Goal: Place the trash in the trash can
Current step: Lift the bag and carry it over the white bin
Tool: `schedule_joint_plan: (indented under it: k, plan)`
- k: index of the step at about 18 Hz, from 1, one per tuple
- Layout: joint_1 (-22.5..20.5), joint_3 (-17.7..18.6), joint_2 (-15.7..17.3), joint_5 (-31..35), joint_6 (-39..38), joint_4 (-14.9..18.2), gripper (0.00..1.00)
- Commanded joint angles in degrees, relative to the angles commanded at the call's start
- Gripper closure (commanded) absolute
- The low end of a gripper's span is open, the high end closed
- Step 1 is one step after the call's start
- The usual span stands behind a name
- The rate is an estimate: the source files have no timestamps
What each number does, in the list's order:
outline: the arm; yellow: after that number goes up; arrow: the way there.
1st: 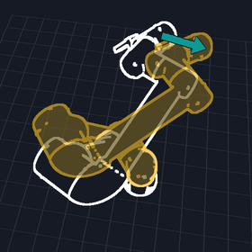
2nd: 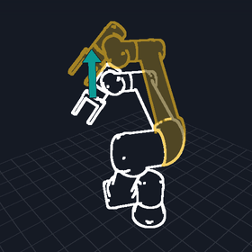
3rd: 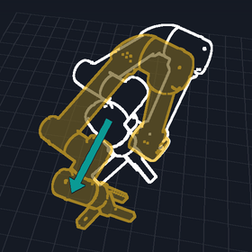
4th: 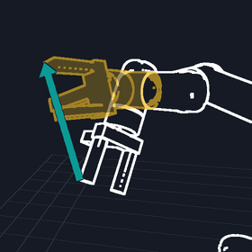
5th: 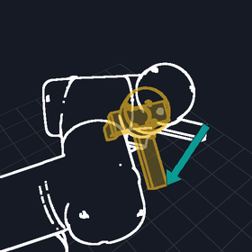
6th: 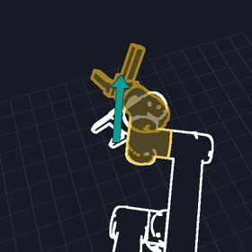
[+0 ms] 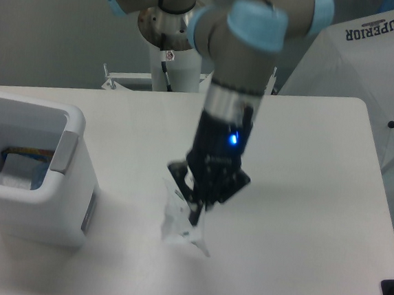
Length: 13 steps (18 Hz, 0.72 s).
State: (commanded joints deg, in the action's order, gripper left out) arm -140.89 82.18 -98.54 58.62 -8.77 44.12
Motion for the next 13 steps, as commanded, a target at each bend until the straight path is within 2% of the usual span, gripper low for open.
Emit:
schedule_joint_plan:
  k: [3, 5, 9, 12, 13]
  plan:
    - [1.84, -0.18, 5.35, -0.61, -4.66, 0.00, 1.00]
    - [3.42, -0.61, 7.04, -0.96, -5.02, 0.00, 1.00]
    - [8.78, -2.28, 8.10, -2.28, -5.64, -0.09, 1.00]
    - [12.83, -1.94, 8.10, -2.29, -5.55, -0.09, 1.00]
    - [15.44, -1.76, 7.66, -2.63, -5.73, -0.09, 1.00]
